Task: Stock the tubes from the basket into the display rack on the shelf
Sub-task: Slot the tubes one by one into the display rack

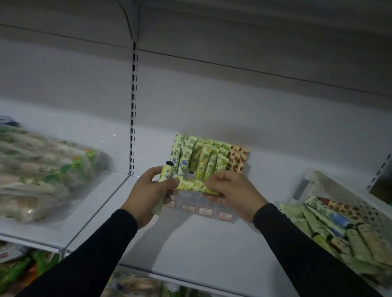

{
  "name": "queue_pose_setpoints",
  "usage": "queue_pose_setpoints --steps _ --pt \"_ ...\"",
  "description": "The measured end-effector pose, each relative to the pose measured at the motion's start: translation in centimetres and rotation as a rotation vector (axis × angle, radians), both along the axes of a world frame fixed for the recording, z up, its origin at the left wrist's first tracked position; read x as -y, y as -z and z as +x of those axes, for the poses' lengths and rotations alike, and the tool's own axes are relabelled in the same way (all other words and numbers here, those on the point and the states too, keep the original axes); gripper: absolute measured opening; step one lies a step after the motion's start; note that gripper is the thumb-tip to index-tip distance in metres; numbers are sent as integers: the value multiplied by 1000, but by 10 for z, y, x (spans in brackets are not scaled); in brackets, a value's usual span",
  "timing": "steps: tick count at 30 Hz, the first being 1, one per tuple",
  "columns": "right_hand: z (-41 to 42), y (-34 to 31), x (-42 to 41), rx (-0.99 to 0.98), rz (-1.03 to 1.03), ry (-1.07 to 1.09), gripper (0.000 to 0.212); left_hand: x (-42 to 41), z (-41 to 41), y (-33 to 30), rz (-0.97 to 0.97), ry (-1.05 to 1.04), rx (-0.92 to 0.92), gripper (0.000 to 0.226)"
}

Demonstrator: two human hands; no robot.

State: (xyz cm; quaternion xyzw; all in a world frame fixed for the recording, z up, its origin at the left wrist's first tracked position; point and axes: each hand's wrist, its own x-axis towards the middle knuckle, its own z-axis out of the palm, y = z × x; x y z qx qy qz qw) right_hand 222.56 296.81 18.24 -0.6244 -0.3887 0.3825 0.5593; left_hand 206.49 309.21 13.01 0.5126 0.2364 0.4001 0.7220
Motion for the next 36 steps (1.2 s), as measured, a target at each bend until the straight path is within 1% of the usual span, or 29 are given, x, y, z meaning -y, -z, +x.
queue_pose_setpoints --steps 2,3,5,6,9,12,15,18,20,22,24,26,29,33,36 --pt "0 1 6 62 -58 -53 33 0 3 -4 55 -38 -27 36" --pt "0 2 7 152 -92 -80 32 1 4 -6 89 -54 -47 37" --pt "1 3 7 407 -153 -127 31 3 7 -10 162 -68 -92 38" --pt "0 3 6 482 -163 -147 30 4 9 -11 204 -66 -116 40" --pt "-4 -1 1 540 -122 -146 28 10 15 -15 327 -11 -186 43" --pt "-1 -6 -4 694 -67 -105 22 14 21 -16 388 14 -202 42" --pt "3 -10 -9 839 -72 -87 20 12 22 -15 410 -11 -180 37" --pt "11 -19 -12 856 -17 -3 11 1 15 -5 437 -114 -196 28" --pt "17 -28 -14 812 23 73 15 -9 8 6 445 -214 -254 23" --pt "23 -38 -19 781 43 153 16 -20 1 21 409 -285 -280 18" --pt "28 -46 -27 838 53 230 19 -28 -3 35 369 -328 -304 16" --pt "29 -53 -37 901 70 278 24 -33 -5 47 362 -352 -324 17" --pt "30 -56 -55 920 112 330 28 -39 -5 56 377 -378 -336 18" --pt "28 -51 -76 994 113 378 31 -41 -3 61 406 -404 -324 14" --pt "25 -45 -85 1054 124 406 44 -38 -3 62 404 -392 -298 14"
